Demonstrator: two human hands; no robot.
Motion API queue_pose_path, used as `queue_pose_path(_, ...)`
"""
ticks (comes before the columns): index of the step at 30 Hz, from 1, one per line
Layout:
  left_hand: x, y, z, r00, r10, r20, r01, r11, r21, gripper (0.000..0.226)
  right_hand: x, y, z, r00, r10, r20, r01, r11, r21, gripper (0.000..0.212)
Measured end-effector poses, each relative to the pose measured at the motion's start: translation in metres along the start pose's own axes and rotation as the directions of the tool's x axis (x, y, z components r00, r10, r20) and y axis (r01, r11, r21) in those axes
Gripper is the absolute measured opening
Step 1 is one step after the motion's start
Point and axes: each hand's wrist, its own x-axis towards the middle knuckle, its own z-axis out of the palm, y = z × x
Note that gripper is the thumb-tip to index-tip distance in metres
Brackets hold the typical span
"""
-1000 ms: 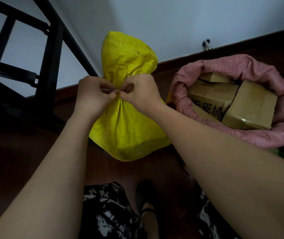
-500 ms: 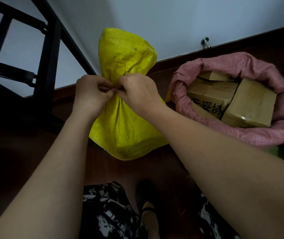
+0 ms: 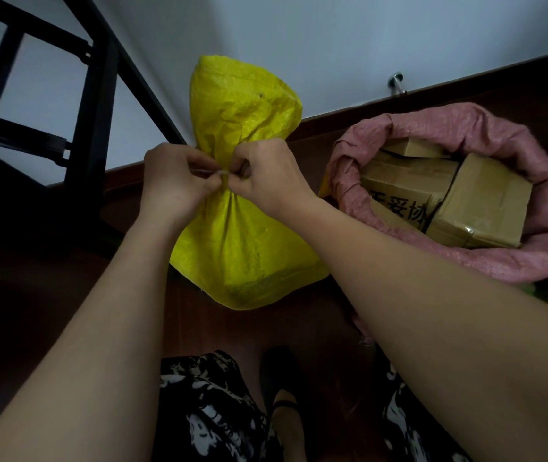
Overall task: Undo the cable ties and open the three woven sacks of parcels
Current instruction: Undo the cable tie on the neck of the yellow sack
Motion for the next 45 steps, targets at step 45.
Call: queue_pose_path(45, 0.003, -0.002, 0.001, 1.0, -0.023, -0.013, 0.023, 0.999, -0.036, 0.011, 0.002, -0.003, -0.004, 1.0, -0.02, 0.017, 0.019, 1.0, 0.011, 0.011)
